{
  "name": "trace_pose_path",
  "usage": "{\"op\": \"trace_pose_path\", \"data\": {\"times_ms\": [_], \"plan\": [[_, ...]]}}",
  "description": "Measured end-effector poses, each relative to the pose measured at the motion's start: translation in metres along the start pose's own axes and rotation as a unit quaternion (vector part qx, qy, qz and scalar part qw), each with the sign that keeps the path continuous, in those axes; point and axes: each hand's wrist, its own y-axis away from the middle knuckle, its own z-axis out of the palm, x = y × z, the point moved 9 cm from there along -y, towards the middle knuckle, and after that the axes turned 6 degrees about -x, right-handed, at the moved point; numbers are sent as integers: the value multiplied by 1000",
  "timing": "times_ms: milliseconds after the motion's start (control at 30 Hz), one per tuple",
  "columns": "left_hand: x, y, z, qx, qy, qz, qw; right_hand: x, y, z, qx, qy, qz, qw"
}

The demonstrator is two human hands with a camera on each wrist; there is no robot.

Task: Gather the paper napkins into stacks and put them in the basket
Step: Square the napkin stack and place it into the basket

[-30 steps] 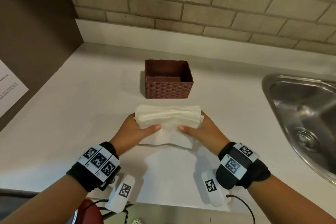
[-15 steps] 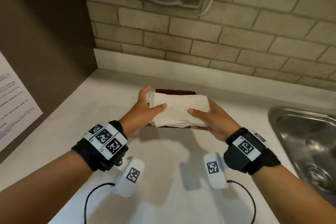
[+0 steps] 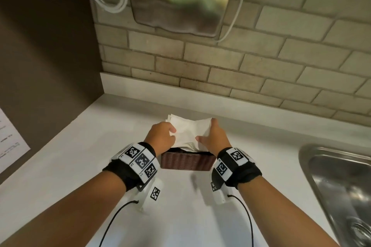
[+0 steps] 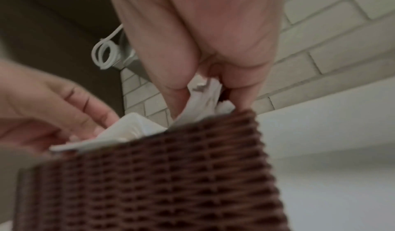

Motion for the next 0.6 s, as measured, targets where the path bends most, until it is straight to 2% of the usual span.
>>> {"op": "trace_pose_path", "data": {"times_ms": [100, 233, 400, 533, 600], "plan": [[5, 0, 5, -4, -70, 4, 998, -3, -1, 1, -15, 77, 8, 997], [8, -2, 12, -29, -148, -2, 989, -13, -1, 6, -71, 169, -9, 983], [10, 0, 22, -47, -241, 16, 969, -13, -7, 17, -47, 220, -18, 974], [12, 9, 12, -19, -238, 28, 971, -9, -11, 32, -71, 290, -23, 954], [10, 21, -2, 6, -205, 31, 978, -11, -8, 34, -45, 328, -38, 943]]}}
